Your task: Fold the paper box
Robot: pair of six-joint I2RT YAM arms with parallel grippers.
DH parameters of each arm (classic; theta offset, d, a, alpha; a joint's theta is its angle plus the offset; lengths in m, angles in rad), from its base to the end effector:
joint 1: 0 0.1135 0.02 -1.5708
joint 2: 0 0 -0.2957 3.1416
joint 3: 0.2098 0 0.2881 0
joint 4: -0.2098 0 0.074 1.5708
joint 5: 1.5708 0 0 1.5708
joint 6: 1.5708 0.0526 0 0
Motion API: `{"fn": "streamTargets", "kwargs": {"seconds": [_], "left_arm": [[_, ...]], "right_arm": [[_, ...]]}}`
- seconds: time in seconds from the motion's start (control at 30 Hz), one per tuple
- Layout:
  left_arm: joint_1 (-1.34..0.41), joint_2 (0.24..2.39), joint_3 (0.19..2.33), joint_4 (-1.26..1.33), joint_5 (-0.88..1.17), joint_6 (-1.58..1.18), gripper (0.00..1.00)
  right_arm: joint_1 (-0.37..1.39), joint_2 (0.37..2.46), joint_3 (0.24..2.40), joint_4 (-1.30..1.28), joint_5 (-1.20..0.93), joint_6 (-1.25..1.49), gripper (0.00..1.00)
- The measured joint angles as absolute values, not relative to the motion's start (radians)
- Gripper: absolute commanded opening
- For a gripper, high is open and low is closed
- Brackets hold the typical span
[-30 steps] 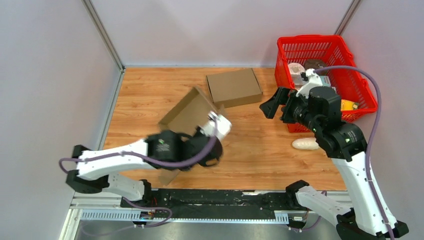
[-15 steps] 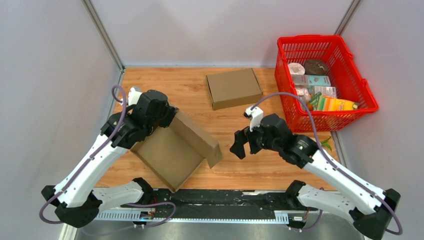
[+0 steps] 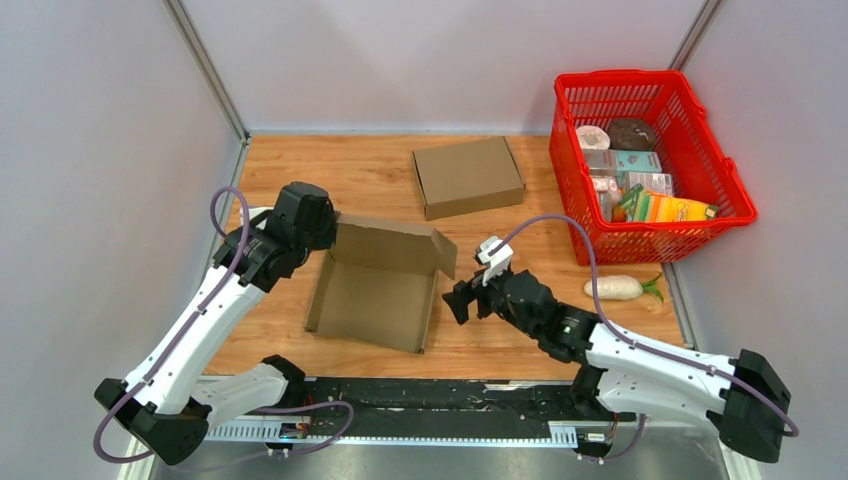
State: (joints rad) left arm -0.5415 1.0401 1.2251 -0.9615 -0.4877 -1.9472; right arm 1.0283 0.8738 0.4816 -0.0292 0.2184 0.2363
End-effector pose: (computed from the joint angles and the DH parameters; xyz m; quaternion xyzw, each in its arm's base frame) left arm 0.2031 -0.0934 0.3949 -0.6497 0.6224 -0.2841 0.3313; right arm 0.1274 0.1893 0.2367 -0.2672 0.7926 0.2456 0.4899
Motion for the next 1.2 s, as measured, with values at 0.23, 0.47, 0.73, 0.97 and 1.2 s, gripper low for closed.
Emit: {"fn": "streamTargets", "kwargs": {"seconds": [0.23, 0.47, 0.73, 0.97, 1.2], "left_arm": [[-0.535, 1.040, 1.225, -0.949, -0.472, -1.966, 0.23], [-0.471, 0.999, 1.165, -0.779, -0.413, -1.741, 0.77], [-0.459, 0.606, 0.880, -0.500, -0.235, -0.810, 0.80], [-0.432, 0.519, 0.675, -0.449, -0.271, -0.445, 0.90], [-0.138, 0.898, 0.692, -0.244, 0.024, -0.360, 0.90]], "right_arm": [[0.940, 1.131, 0.578, 0.234, 0.252, 0.126, 0.31], [0.831, 1.210, 0.653, 0.264, 0.155, 0.099, 0.01], [0.656, 1.208, 0.702, 0.164, -0.091, 0.130, 0.00], [0.566, 1.272, 0.794, 0.086, -0.237, 0.062, 0.00], [0.465, 1.321, 0.887, -0.005, -0.381, -0.009, 0.00]]}}
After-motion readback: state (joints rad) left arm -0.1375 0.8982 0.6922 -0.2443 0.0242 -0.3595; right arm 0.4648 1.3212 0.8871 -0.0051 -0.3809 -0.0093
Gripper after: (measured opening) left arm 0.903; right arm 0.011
